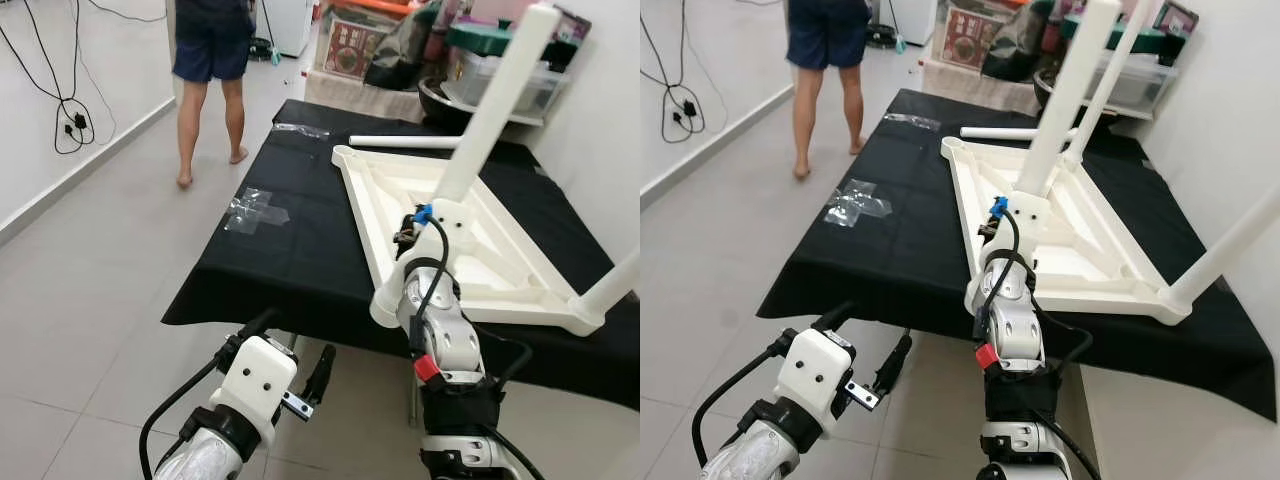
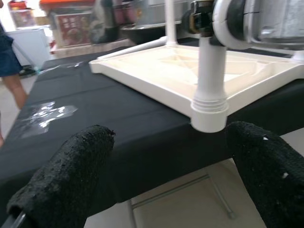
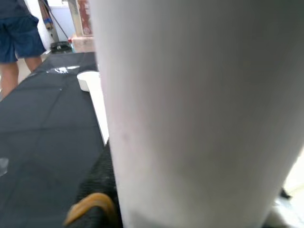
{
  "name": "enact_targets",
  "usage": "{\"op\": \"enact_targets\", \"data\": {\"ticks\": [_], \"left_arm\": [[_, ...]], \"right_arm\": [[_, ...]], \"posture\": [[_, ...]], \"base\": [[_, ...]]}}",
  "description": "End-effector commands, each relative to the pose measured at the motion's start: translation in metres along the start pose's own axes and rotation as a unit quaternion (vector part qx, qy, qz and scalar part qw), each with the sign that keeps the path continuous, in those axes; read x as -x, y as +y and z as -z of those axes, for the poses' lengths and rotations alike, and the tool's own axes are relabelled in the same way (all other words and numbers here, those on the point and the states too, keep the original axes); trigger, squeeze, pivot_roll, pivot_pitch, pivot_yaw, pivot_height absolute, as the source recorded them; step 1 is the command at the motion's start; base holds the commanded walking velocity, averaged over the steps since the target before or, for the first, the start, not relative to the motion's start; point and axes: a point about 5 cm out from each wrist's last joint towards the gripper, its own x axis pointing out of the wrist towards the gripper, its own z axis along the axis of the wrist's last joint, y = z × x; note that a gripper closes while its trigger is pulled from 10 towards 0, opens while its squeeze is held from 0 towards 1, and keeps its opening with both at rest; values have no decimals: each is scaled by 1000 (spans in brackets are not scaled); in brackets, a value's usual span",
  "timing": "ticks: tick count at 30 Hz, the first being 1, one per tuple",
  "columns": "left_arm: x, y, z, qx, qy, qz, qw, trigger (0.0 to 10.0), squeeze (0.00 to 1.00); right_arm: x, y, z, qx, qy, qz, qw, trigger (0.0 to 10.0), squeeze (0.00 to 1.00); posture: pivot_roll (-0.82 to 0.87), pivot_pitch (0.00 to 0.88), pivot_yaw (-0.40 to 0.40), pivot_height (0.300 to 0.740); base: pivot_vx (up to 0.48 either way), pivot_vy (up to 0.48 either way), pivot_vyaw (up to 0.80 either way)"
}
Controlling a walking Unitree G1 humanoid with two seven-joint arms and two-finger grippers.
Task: Building children table
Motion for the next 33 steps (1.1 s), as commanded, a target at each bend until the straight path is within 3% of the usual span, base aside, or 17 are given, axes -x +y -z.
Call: {"op": "enact_targets", "data": {"ticks": [1,4,5,11,15,17,18,20,22,23,24,26,28,29,31,32,33], "left_arm": [[0,-1,3,-3,3,1,1000,10000,0],[0,-1,3,-4,4,0,1000,10000,0],[0,-1,3,-4,4,0,1000,10000,0],[-1,0,2,-5,2,0,1000,10000,0],[-2,1,1,-6,1,0,1000,10000,0],[-3,2,0,-6,0,0,1000,10000,0],[-3,2,0,-6,0,0,1000,10000,0],[-4,2,0,-7,-2,1,1000,10000,0],[-4,2,0,-6,-2,1,1000,10000,0],[-4,2,0,-7,-2,0,1000,10000,0],[-4,2,0,-7,-2,0,1000,10000,0],[-5,2,-1,-7,-3,0,1000,10000,0],[-5,2,-1,-7,-4,0,1000,10000,0],[-4,2,-1,-6,-4,0,1000,10000,0],[-4,2,-1,-6,-4,0,1000,10000,0],[-4,2,-1,-6,-4,0,1000,10000,0],[-4,2,-1,-6,-4,0,1000,10000,0]], "right_arm": [[11,22,15,-42,24,-46,998,10000,1000],[4,20,6,-27,-7,-61,998,10000,1000],[-2,15,2,-29,-16,-69,997,10000,0],[-21,-2,-10,-62,-35,-119,990,10000,0],[-27,0,-17,-94,-15,-264,960,10000,0],[-23,3,-25,-121,14,-422,898,10000,0],[-23,3,-25,-121,14,-422,898,10000,0],[-15,4,-32,-120,24,-525,842,10000,0],[-13,5,-34,-118,25,-552,825,10000,0],[-5,7,-34,-100,26,-607,788,10000,0],[-5,7,-34,-100,26,-607,788,10000,0],[3,14,-27,-55,38,-673,737,10000,0],[4,17,-24,-42,42,-686,725,10000,0],[2,28,-22,-34,42,-697,715,3804,0],[2,28,-22,-34,42,-697,715,3804,0],[1,33,-21,-32,41,-696,717,0,0],[1,33,-21,-32,41,-696,717,0,0]], "posture": [[141,21,-162,740],[140,22,-162,740],[142,21,-164,740],[141,28,-162,740],[133,39,-151,740],[137,49,-152,740],[137,49,-152,740],[139,46,-153,740],[139,46,-153,740],[142,49,-154,740],[142,49,-154,740],[150,52,-158,740],[150,52,-158,740],[152,55,-159,740],[152,55,-159,740],[152,54,-159,740],[152,54,-159,740]], "base": [[0,0,0],[0,0,0],[0,0,0],[0,0,0],[0,0,0],[0,0,0],[0,0,0],[0,0,0],[0,0,0],[0,0,0],[0,0,0],[0,0,0],[0,0,0],[0,0,0],[0,0,0],[0,0,0],[0,0,0]]}}
